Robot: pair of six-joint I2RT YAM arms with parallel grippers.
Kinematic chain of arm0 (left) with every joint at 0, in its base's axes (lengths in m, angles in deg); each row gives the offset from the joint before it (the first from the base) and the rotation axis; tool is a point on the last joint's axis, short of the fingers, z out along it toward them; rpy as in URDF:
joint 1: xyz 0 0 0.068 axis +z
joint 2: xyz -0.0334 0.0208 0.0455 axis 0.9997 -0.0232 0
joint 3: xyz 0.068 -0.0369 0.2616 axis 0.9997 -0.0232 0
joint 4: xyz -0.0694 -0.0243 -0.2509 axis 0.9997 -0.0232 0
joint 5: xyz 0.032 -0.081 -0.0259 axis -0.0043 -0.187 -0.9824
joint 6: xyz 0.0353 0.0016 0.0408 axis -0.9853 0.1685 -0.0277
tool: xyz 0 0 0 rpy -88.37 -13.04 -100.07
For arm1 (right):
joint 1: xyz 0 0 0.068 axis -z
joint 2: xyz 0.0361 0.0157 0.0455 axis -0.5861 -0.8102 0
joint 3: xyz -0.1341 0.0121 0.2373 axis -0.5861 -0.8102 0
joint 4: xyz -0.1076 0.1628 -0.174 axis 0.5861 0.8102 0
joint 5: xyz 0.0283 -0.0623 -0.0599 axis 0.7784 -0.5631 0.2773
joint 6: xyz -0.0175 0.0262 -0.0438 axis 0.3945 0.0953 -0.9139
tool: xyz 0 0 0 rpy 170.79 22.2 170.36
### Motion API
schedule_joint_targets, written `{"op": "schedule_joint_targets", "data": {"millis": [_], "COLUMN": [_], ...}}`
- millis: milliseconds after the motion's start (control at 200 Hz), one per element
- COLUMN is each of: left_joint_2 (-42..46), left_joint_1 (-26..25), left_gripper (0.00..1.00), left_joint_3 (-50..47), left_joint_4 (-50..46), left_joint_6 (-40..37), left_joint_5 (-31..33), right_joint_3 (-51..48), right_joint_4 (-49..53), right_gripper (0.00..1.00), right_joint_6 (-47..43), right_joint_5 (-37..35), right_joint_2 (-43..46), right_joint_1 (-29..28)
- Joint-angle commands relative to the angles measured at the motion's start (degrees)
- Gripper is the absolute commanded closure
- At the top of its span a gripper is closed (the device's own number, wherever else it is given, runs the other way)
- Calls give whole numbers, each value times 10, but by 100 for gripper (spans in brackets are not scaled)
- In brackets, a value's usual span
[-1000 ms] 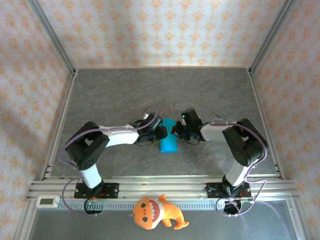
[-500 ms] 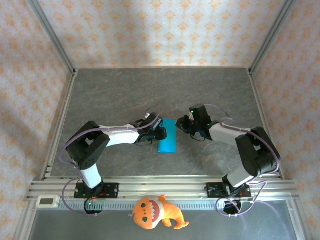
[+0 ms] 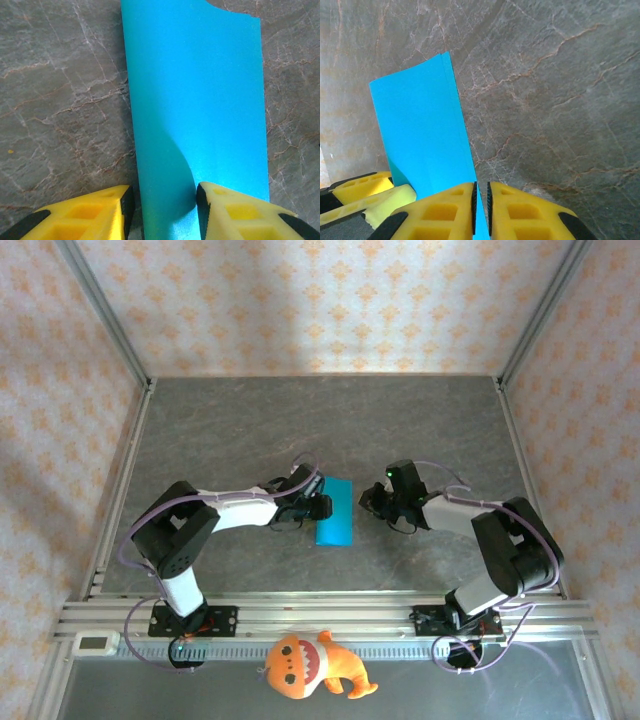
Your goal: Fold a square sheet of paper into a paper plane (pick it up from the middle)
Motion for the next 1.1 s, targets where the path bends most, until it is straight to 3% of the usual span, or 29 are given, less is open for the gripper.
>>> {"op": "schedule_joint_targets", "data": {"millis": [0, 786, 1096], "left_joint_2": [-21, -67, -81], "left_joint_1": [12, 12, 12], "left_gripper": [58, 49, 50], "left_joint_3": [-1, 23, 34], "left_joint_4": [-28, -55, -76], "left_joint_6": [-18, -53, -89], "left_joint_5": [19, 44, 58], "right_joint_3": [-8, -15, -20], "right_joint_4": [1, 9, 7], "right_gripper": [84, 84, 84], "right_joint_6": [5, 1, 1], "right_joint_5": [-21, -28, -27], "right_joint_2": [19, 33, 33], "right_joint_1": [6, 12, 12]}}
